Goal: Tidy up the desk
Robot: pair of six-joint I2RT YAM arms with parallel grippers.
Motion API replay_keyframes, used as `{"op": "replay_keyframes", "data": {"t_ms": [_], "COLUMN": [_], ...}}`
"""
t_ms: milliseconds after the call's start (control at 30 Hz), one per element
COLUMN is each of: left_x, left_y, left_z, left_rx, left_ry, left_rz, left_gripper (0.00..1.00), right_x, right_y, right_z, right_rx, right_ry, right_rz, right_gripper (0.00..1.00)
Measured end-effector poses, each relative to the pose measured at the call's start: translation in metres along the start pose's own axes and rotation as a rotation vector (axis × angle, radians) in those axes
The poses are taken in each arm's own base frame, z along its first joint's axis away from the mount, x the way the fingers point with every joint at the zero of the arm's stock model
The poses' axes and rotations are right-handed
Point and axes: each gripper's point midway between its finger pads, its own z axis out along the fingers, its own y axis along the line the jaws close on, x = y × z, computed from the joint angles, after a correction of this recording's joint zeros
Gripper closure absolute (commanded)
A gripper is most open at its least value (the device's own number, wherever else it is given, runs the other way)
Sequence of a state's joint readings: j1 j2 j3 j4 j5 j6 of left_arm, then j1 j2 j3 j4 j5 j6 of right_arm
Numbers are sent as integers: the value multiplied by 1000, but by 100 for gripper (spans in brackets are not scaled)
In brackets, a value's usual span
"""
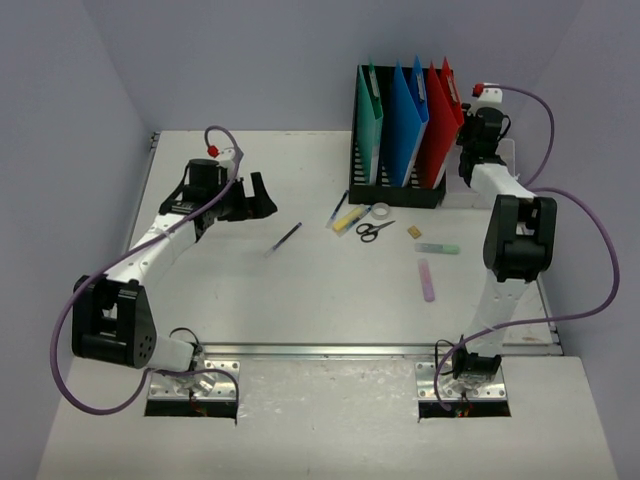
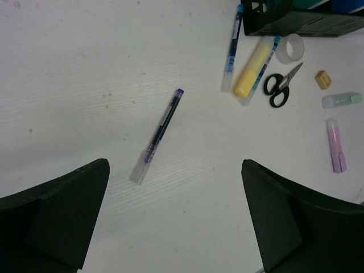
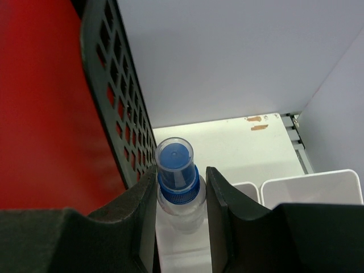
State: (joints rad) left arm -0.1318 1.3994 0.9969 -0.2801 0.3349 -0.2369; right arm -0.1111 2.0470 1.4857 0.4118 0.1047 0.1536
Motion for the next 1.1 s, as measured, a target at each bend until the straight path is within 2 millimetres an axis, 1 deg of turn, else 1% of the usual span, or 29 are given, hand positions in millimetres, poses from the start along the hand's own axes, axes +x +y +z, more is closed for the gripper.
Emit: {"op": "replay_keyframes", "data": {"t_ms": [100, 200, 267, 300, 333, 367, 400, 433, 500, 533, 567, 600, 633, 667, 767, 800, 867, 933, 1033, 1100], "left_x": [5, 9, 13, 15, 17, 19, 22, 26, 31, 33, 38, 42, 43, 44, 45, 46, 48, 49, 60, 70], "left_y": [5, 9, 12, 13, 14, 13, 12, 9, 4, 2, -2, -4, -5, -6, -4, -2, 2, 7, 13, 16], "left_z": [4, 11, 16, 18, 21, 24, 27, 30, 36, 38, 42, 46, 51, 57, 75, 80, 89, 100, 113, 121], "left_rx": [-12, -21, -34, -41, -50, -59, -67, -74, -84, -89, -91, -96, -103, -111, -134, -146, -168, -194, -223, -235], "left_ry": [16, 30, 40, 43, 47, 53, 56, 64, 72, 76, 90, 101, 111, 121, 149, 162, 182, 198, 246, 279], "left_rz": [1, 10, 22, 34, 50, 72, 97, 128, 184, 210, 241, 270, 296, 321, 378, 393, 420, 439, 475, 493], "left_gripper": [0, 1, 3, 5, 6, 7, 9, 11, 18, 21, 22, 26, 31, 35, 43, 48, 56, 65, 70, 72], "right_x": [6, 11, 15, 17, 19, 20, 21, 22, 24, 24, 25, 25, 25, 26, 26, 25, 23, 16, -12, -36], "right_y": [-6, -13, -17, -20, -22, -24, -26, -27, -29, -30, -30, -30, -29, -28, -24, -22, -17, -12, -2, 6], "right_z": [3, 5, 6, 7, 7, 8, 9, 9, 9, 9, 9, 9, 9, 9, 7, 5, -5, -22, -52, -78], "right_rx": [10, 21, 28, 31, 35, 37, 40, 42, 43, 43, 42, 38, 32, 26, -1, -12, -40, -70, -135, -187], "right_ry": [8, 16, 23, 27, 32, 34, 36, 38, 44, 46, 47, 50, 52, 54, 67, 68, 78, 83, 44, -1], "right_rz": [2, 4, 8, 11, 14, 17, 21, 25, 33, 36, 40, 45, 49, 52, 60, 61, 62, 61, 49, 30], "right_gripper": [99, 93, 83, 75, 72, 72, 64, 60, 41, 36, 32, 29, 27, 26, 22, 22, 22, 22, 21, 21]}}
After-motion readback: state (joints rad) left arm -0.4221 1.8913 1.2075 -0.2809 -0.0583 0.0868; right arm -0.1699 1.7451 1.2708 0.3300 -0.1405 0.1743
